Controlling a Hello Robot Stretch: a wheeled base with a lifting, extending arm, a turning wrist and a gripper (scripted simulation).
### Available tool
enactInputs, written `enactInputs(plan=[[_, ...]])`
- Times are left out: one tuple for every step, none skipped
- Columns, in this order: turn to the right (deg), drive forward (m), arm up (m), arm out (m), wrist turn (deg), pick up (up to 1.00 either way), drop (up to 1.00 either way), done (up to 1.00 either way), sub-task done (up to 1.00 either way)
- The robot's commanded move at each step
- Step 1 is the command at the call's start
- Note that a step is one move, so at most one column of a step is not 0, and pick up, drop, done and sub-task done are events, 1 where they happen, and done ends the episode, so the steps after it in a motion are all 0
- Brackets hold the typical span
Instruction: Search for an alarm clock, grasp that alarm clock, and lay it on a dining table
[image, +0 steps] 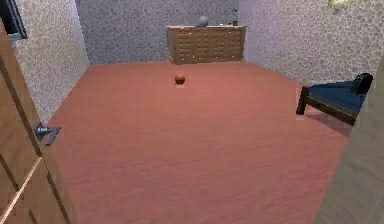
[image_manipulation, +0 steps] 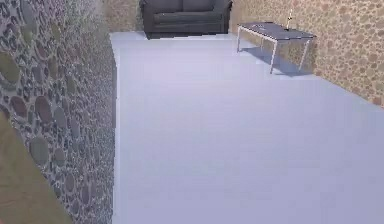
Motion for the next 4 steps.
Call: enactInputs(plan=[[0.0,0.65,0.00,0.00,0.0,0.00,0.00,0.00,0.00],[45.0,0.00,0.00,0.00,0.0,0.00,0.00,0.00,0.00],[12.0,0.00,0.00,0.00,0.0,0.00,0.00,0.00,0.00],[0.0,1.00,0.00,0.00,0.0,0.00,0.00,0.00,0.00]])
